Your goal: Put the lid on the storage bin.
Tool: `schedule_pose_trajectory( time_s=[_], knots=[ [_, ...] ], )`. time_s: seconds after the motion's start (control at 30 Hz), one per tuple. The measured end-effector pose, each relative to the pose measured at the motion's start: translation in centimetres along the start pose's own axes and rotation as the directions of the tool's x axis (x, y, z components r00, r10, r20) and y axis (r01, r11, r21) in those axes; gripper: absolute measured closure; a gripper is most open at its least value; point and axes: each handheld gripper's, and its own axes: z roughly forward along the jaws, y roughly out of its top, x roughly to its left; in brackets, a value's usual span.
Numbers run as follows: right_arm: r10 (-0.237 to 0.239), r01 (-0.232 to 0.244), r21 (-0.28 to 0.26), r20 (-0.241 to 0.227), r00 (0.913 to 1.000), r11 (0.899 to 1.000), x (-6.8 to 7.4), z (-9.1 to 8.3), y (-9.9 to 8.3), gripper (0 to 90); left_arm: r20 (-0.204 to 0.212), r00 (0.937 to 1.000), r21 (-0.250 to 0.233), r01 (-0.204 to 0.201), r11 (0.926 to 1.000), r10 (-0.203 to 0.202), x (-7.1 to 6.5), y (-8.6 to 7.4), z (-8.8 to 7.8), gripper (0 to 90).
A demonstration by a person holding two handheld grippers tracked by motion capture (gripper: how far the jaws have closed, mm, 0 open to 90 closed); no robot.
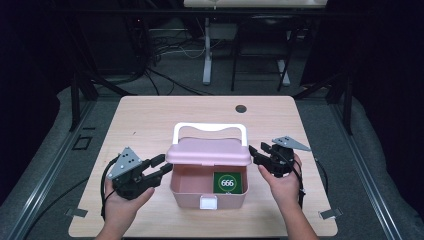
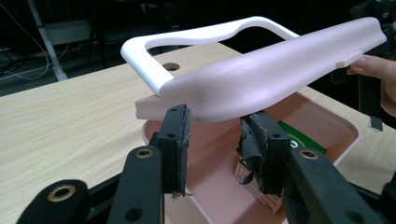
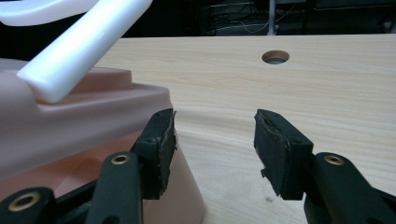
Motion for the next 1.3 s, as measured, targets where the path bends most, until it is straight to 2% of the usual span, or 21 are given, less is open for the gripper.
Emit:
schedule_pose_trajectory(
  time_s=[0.43, 0.8, 1.3],
  knots=[
    [0.002, -0.002, 0.000, 0.006, 1.0000, 1.000, -0.1, 0.0, 0.0, 45.9, 0.007, 1.0000, 0.018, 0.000, 0.9998, -0.001, -0.2, -1.2, -0.2, 62.2],
    [0.000, 0.000, 0.003, 0.004, 1.0000, 1.000, -0.1, 0.1, 0.0, 45.2, 0.017, 0.9999, 0.014, 0.003, 0.9999, -0.003, -0.4, -2.4, -0.5, 63.2],
    [0.004, -0.004, 0.004, 0.002, 1.0000, 1.000, -0.2, 0.1, 0.0, 44.7, 0.023, 0.9995, 0.051, 0.018, 0.9985, -0.020, -0.3, -4.0, -0.7, 63.2]
  ],
)
